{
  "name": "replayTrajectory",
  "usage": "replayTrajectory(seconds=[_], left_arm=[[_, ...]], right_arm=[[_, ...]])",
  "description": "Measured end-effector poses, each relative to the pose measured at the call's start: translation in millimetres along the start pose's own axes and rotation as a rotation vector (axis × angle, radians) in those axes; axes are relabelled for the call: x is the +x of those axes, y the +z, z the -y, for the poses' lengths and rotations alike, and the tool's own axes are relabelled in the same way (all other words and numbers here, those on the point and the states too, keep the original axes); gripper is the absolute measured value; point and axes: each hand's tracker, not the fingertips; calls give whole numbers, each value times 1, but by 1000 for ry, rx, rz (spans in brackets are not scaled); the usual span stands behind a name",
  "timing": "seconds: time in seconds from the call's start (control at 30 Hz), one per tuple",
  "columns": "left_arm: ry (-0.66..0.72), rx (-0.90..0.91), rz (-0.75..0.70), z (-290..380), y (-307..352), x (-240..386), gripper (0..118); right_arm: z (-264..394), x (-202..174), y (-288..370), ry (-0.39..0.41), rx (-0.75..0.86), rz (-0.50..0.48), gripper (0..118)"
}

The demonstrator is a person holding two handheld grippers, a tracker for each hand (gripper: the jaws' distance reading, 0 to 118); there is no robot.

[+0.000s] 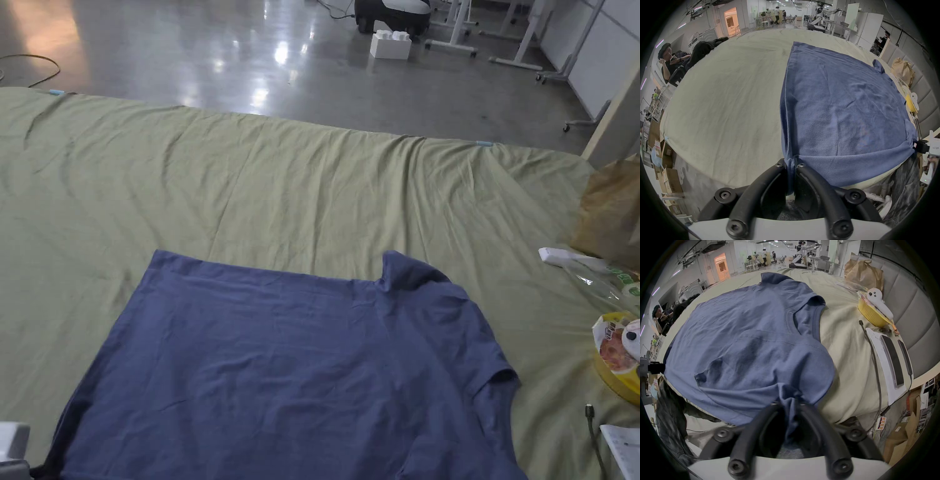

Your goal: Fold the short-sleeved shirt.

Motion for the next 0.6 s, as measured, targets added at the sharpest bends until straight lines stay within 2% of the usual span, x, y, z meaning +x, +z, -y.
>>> replayTrajectory(seconds=[0.03, 0.13, 0.27, 0.43, 0.6], left_arm=[[3, 2, 1, 0, 1, 0, 8], [4, 8, 3, -1, 3, -2, 8], [20, 58, 19, -8, 16, -4, 7], [29, 173, 38, -41, 33, -2, 7], [37, 242, 48, -87, 34, 2, 7]], right_arm=[[0, 0, 2, -6, 4, -27, 7], [-2, -2, 12, 34, 8, -9, 7], [-16, 1, 36, 10, 90, -27, 7], [-63, 7, 56, -2, 178, -54, 7], [-113, 12, 52, -4, 238, -27, 7]])
